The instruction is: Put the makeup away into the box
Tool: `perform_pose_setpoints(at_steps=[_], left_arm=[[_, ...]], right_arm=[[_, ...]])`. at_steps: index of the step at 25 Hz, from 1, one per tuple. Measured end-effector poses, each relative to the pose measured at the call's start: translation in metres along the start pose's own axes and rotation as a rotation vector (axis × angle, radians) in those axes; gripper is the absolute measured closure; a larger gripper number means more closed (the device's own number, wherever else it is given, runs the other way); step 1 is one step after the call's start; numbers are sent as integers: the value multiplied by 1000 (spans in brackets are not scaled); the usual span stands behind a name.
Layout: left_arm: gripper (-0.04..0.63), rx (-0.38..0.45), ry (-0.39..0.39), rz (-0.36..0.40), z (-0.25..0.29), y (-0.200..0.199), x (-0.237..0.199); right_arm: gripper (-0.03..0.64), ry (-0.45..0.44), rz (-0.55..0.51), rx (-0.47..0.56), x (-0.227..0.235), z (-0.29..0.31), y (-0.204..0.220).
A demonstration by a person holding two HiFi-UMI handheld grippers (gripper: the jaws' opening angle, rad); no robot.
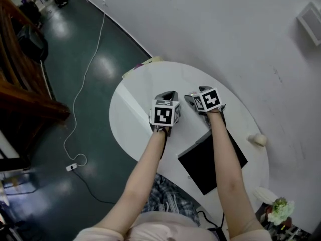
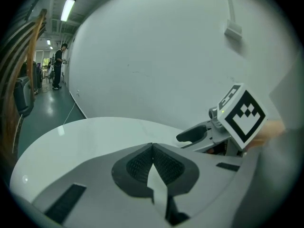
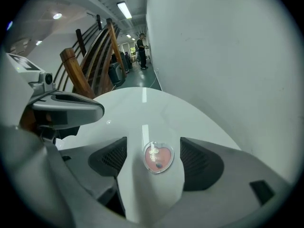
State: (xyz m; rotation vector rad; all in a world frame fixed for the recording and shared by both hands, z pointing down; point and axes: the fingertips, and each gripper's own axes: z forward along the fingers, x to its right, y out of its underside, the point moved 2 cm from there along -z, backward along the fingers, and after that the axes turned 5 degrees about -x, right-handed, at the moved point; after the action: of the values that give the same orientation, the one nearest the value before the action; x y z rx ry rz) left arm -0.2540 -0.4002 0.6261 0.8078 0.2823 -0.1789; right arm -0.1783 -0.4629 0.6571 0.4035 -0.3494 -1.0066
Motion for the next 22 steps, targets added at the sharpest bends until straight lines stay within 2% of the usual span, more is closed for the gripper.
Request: perform_pose_setpoints(at_steps=[9,12,16,22], left_arm=[[569,-40,16,33,3,21,4],[569,-47,26,42,5,24,7],[569,-54,29,43,5,28,8],[569,-59,29,48,4,31,10]], right_arm=[[273,16,8,-66,5,18,17],[273,34,30,-63,9,22,19],[319,54,27,-67,12,21,21],[316,67,24,-57,12,20,20]])
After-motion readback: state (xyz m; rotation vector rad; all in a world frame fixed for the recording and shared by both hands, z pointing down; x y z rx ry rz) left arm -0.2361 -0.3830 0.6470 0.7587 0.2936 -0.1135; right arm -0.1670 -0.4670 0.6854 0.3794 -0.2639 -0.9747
